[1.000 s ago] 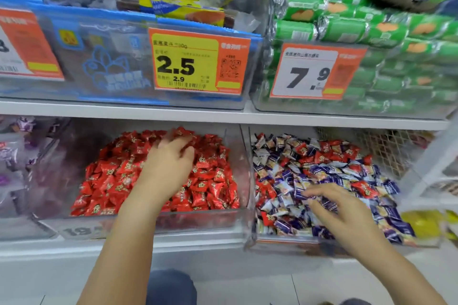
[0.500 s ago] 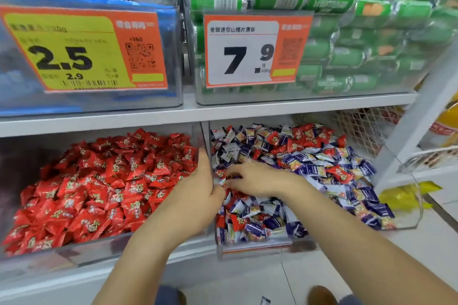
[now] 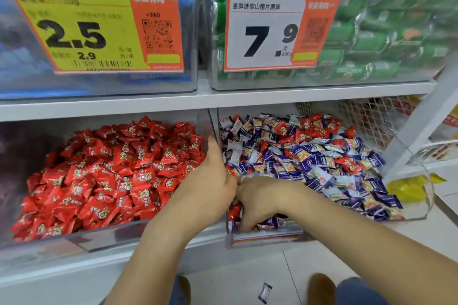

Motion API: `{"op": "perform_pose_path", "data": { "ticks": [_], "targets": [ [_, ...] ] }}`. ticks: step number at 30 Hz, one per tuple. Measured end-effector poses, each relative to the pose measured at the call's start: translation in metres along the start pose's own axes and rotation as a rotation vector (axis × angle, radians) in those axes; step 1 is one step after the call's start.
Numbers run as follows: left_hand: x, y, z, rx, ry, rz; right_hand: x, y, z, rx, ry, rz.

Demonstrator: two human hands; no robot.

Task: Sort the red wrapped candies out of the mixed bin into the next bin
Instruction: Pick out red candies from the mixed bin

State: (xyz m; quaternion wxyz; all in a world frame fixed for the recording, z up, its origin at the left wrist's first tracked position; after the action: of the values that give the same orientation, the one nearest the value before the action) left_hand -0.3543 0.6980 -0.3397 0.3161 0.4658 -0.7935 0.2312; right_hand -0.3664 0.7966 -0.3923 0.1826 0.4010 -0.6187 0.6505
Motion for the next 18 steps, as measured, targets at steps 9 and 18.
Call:
{"op": "perform_pose_path", "data": {
  "ticks": [9,18],
  "targets": [
    [0.003,-0.002,-0.003,-0.012,0.014,-0.012,0.020,0.003,-0.021,-0.136,-0.248,-0.529],
    [0.005,-0.003,-0.004,0.017,0.085,0.026,0.012,-0.048,-0.130,-0.168,0.290,-0.702]
  ]
}}
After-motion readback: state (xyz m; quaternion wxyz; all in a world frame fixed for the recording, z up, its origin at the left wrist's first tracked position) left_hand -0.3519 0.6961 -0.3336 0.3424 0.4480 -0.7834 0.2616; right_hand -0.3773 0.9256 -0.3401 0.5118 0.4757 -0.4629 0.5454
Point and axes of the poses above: each hand's wrist, its own y-axis towards the middle knuckle, its own x-axis out of the back of the hand, z = x × y, the point moved 5 cm from there along y, towards the middle knuckle, and after that the axes turned 12 degrees about -x, right-handed, at the moved point
